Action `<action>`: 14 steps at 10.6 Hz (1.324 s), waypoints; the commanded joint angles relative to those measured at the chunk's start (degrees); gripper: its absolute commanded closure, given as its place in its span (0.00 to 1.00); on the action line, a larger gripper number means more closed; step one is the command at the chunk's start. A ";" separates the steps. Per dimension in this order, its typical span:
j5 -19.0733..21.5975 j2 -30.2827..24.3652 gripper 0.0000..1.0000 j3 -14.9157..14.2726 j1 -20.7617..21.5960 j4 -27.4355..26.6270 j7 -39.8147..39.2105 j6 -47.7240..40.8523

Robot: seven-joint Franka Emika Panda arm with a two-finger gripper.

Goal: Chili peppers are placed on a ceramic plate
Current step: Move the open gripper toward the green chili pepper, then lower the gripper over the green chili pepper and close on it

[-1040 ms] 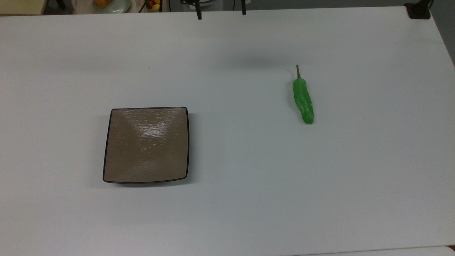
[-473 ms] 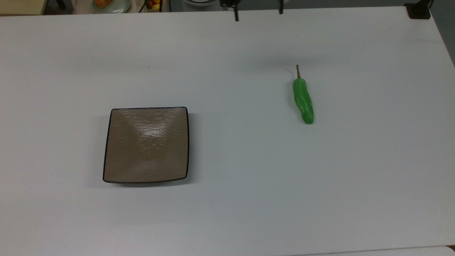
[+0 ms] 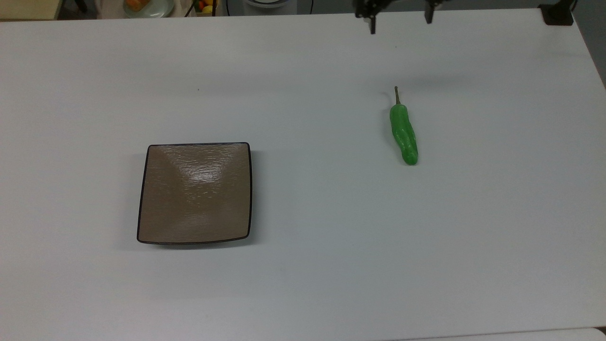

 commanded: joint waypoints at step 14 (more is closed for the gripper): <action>-10.54 19.85 0.00 0.21 5.74 -4.64 5.29 18.15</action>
